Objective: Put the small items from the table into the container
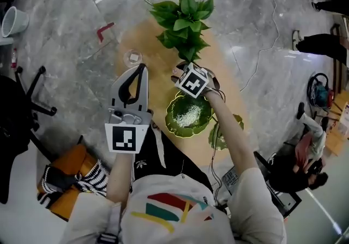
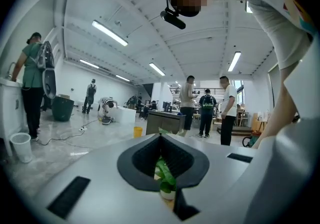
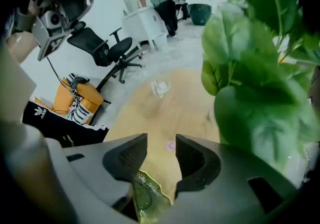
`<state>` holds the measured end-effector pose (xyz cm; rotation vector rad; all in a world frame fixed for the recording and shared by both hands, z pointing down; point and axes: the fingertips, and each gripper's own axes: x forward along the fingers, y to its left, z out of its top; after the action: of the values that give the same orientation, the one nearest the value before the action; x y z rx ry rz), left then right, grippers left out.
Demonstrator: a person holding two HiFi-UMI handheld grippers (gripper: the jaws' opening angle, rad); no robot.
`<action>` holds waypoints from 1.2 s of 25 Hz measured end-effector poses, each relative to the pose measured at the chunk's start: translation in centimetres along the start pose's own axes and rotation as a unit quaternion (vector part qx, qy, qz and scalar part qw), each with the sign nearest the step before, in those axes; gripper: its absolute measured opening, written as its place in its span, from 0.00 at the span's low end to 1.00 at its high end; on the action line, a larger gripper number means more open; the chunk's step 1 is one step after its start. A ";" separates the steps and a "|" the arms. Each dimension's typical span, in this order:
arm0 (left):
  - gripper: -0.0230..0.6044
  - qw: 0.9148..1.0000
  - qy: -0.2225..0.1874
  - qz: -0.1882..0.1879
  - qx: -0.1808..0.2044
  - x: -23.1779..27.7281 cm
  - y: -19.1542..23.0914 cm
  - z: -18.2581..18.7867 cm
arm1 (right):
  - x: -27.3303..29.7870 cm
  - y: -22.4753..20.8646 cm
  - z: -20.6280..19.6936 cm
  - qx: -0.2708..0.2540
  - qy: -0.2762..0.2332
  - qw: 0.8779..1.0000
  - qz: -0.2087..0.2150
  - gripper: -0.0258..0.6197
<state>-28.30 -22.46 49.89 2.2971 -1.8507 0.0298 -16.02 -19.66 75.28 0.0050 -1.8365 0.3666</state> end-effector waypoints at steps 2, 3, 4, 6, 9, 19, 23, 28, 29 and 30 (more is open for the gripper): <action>0.05 1.000 0.013 0.001 -0.008 0.6 1.3 -1.4 | 2.6 -0.6 -1.0 0.005 0.028 1.000 0.002 0.32; 0.05 1.000 0.019 0.000 -0.010 0.9 1.9 -2.0 | 3.6 -0.9 -1.3 0.008 0.037 0.999 0.002 0.32; 0.05 1.000 0.024 -0.001 -0.011 1.2 2.3 -2.5 | 4.4 -1.1 -1.5 0.009 0.046 0.999 0.003 0.32; 0.05 0.999 0.031 -0.002 -0.015 1.7 3.0 -3.2 | 5.8 -1.5 -2.1 0.011 0.068 0.998 0.007 0.32; 0.05 0.999 0.039 0.000 -0.022 2.0 3.7 -3.9 | 7.5 -1.9 -4.1 0.018 0.115 0.993 0.004 0.31; 0.05 1.000 0.006 -0.014 -0.002 2.2 3.2 1.0 | 1.9 -2.2 -1.1 0.017 0.066 0.997 -0.027 0.20; 0.05 0.999 -0.022 -0.032 0.005 1.6 0.5 5.2 | -3.9 0.1 0.6 0.000 0.024 0.998 -0.055 0.20; 0.05 0.994 -0.057 -0.089 0.030 0.6 -3.8 10.1 | -12.3 3.3 2.3 0.020 -0.058 0.990 -0.127 0.20; 0.05 0.992 -0.060 -0.102 0.040 0.4 -4.7 10.8 | -14.0 4.0 2.5 0.029 -0.076 0.986 -0.142 0.20; 0.05 0.991 -0.061 -0.113 0.048 0.2 -5.6 11.5 | -15.8 4.8 2.4 0.038 -0.093 0.983 -0.156 0.20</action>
<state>-24.00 -23.33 37.89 2.6147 -1.6639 -0.0566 -14.49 -18.63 58.72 0.3876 -1.9653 0.2209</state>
